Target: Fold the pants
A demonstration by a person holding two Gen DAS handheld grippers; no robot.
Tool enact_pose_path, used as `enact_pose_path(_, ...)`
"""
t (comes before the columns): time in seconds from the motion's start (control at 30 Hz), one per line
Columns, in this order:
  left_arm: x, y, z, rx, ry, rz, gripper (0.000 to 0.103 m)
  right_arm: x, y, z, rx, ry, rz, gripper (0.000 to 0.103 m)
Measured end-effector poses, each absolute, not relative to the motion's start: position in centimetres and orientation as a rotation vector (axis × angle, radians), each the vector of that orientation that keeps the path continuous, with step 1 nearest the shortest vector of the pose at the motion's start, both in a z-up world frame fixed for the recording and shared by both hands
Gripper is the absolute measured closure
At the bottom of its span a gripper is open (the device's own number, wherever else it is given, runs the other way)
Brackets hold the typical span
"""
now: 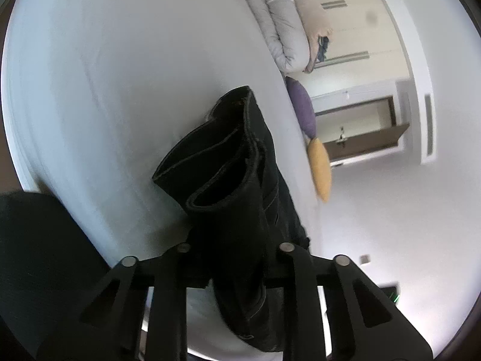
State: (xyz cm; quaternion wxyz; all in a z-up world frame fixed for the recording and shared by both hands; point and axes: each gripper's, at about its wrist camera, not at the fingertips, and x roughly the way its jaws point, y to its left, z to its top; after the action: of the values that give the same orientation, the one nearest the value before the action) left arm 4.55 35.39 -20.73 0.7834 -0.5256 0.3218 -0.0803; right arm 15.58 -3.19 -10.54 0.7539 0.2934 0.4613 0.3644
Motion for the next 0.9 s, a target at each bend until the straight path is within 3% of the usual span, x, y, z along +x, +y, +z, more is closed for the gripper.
enact_pose_path(0.23,4.2,33.6,-16.4,-0.886,0.656,-0.155,0.087,20.7,1.5,-13.5,0.553,1.161,0.687,0.083)
enact_pose_path(0.47,5.0,32.7,-15.4,-0.848,0.65,-0.15,0.087,21.1,-0.1,-15.3,0.522,1.22,0.621,0.083)
enact_pose_path(0.5,4.5,32.4,-15.0,-0.83,0.647,-0.149,0.087,21.2,-0.1,-15.9,0.514,1.244,0.611,0.086)
enact_pose_path(0.53,4.3,32.0,-14.4,-0.803,0.642,-0.148,0.087,21.4,0.0,-17.1,0.506,1.273,0.596,0.103)
enact_pose_path(0.9,5.6,24.1,-6.7,-0.46,0.556,-0.215,0.09,20.4,-1.5,-18.7,0.582,1.187,0.617,0.103)
